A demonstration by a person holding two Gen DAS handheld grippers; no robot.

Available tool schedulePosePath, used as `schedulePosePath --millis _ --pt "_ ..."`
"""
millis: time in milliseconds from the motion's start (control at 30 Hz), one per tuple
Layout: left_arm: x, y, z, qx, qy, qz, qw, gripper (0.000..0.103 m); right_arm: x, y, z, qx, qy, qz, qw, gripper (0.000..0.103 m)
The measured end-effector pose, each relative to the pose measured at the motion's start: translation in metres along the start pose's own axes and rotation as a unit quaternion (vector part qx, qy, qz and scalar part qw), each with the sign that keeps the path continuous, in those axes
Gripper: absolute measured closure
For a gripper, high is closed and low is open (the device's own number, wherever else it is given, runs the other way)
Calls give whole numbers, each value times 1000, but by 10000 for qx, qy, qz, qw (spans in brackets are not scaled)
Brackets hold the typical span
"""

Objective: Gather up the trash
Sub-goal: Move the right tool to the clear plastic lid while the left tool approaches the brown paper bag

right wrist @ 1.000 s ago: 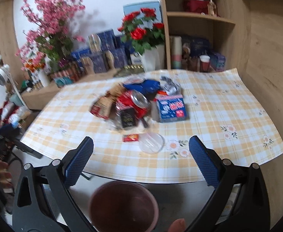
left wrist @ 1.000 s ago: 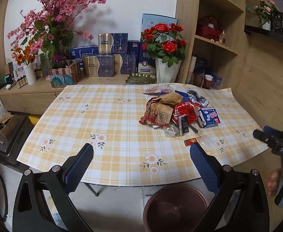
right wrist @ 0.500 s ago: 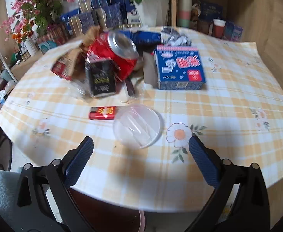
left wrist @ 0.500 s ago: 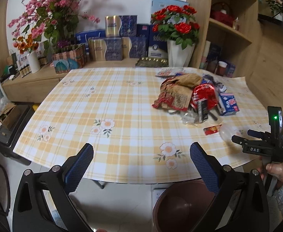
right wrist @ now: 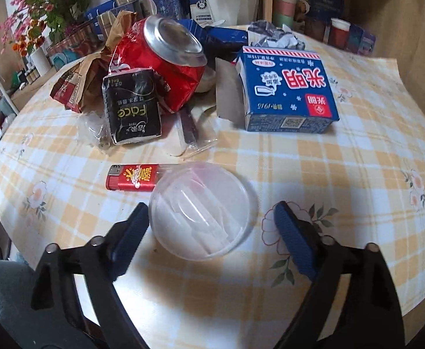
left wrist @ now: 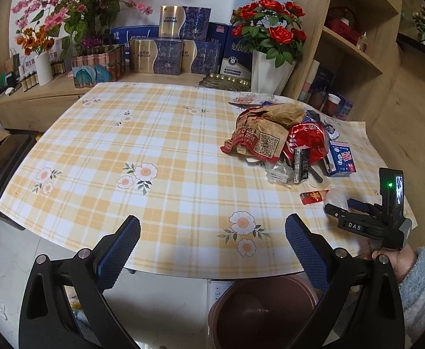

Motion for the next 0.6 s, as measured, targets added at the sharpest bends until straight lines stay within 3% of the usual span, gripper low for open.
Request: schedulePosePath --millis 33,267,500,600 --pt "1 1 2 -22 40 -14 10000 5 0 0 -1 39 -10 8 10000 36" --pt "15 -8 20 -91 461 -52 9989 5 1 -9 -18 379 -265 265 9986 36" --pt "33 -45 82 -6 732 22 9973 8 4 -19 -38 645 -451 497 9957 36" --pt "54 -56 111 16 1159 308 9928 6 7 -19 -43 707 -484 560 9947 36"
Point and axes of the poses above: each gripper's, at about its wrist camera, not at the fingertips, and z roughly the way its jaws point, x to its right, y to its underside, the point moved 3 cm from there along z, roughly the way its jaws point, and after that the axes turned 14 degrees about x, right-handed, at the moved point
